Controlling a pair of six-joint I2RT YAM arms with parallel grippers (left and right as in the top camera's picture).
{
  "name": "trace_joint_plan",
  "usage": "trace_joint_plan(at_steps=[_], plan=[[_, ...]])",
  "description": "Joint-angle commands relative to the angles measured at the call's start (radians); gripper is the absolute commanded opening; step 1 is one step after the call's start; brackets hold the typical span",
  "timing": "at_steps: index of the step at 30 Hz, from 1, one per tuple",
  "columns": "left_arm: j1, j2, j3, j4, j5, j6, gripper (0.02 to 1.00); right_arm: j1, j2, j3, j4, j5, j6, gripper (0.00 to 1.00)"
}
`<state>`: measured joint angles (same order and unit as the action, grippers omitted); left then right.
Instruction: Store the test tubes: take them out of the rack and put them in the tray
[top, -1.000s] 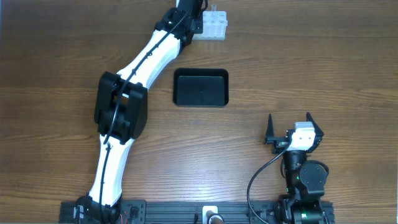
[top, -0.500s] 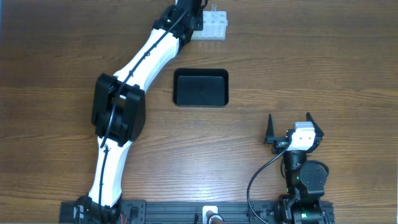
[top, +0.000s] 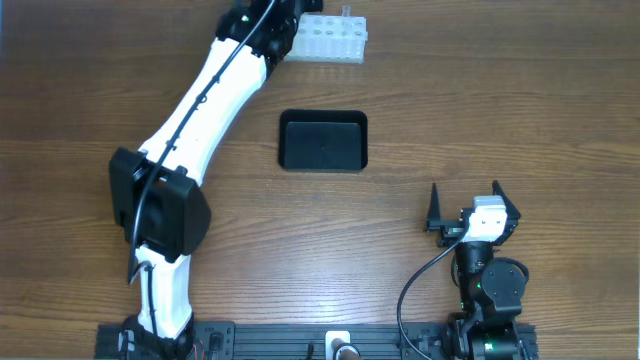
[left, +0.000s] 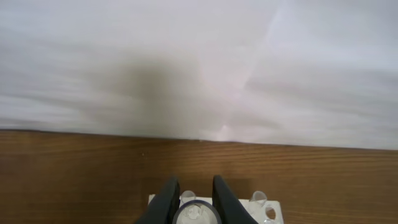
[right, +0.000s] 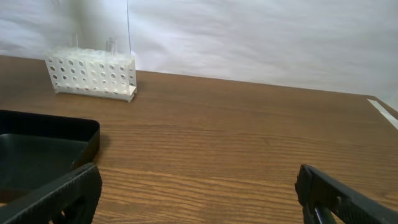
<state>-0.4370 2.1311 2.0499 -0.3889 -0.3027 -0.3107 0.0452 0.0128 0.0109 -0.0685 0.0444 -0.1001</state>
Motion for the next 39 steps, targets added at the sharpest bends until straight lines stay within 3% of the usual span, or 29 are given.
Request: trace_joint_plan(at_steps=[1,3,10,14,24,39], plan=[[-0.014,-0.078,0.013,-0.072,0.066,0.013,0.080,-0.007,-0.006,-0.006,-0.002,0.012,0.010,0.993],[-0.020,-0.099,0.013,-0.145,0.094,-0.014,0.042,-0.007,-0.006,-0.006,-0.002,0.012,0.010,0.991],[-0.052,-0.111,0.013,-0.572,0.105,-0.230,0.042,-0.007,-0.006,-0.006,-0.002,0.012,0.010,0.993],[-0.082,-0.085,0.012,-0.705,0.104,-0.304,0.042,-0.007,-0.006,-0.006,-0.002,0.012,0.010,0.993],[-0.129,0.019,0.012,-0.784,0.096,-0.303,0.042,-0.007,-0.006,-0.006,-0.002,0.012,0.010,0.993],[-0.072,0.157,0.012,-0.821,0.093,-0.295,0.042,-0.007,-0.006,-0.006,-0.002,0.012,0.010,0.993]])
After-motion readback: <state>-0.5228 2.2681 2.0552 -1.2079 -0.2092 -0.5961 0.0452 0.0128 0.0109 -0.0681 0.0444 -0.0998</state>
